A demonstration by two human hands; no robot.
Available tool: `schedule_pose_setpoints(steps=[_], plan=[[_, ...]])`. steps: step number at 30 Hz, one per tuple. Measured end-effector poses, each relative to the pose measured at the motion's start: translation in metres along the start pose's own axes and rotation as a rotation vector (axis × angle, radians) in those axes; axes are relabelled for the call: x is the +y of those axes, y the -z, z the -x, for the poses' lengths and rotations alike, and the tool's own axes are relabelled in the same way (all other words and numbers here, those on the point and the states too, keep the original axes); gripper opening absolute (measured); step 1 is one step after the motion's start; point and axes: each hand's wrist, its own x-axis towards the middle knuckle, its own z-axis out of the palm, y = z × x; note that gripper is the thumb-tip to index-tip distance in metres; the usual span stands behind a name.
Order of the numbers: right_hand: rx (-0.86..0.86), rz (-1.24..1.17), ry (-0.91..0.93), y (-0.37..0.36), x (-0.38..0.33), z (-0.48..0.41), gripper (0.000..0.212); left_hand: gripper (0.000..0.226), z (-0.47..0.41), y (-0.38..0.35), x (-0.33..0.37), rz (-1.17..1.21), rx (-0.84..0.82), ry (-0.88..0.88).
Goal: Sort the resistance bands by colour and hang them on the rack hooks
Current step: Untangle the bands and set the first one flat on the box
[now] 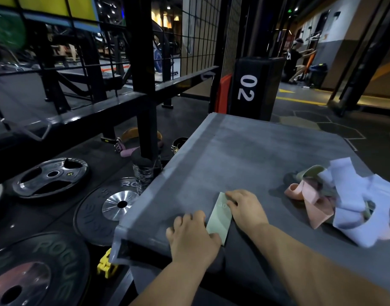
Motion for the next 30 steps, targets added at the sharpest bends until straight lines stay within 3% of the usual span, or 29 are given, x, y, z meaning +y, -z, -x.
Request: schedule_pose_setpoints(steps=[4, 12, 16, 30], plan=[[-0.051, 0.053, 0.025, 0.002, 0.001, -0.001, 0.037, 0.055, -0.002, -0.008, -0.002, -0.014, -0.037, -0.16], [-0.217, 0.282, 0.104, 0.009, 0.0, 0.009, 0.054, 0.057, -0.005, -0.02, -0.005, -0.172, -0.178, -0.269], [-0.219, 0.317, 0.128, 0.005, 0.002, 0.009, 0.054, 0.098, -0.002, -0.024, -0.007, -0.191, -0.165, -0.297], [-0.233, 0.301, 0.134, 0.002, 0.005, 0.008, 0.054, 0.099, -0.004, -0.032, -0.007, -0.205, -0.137, -0.282]])
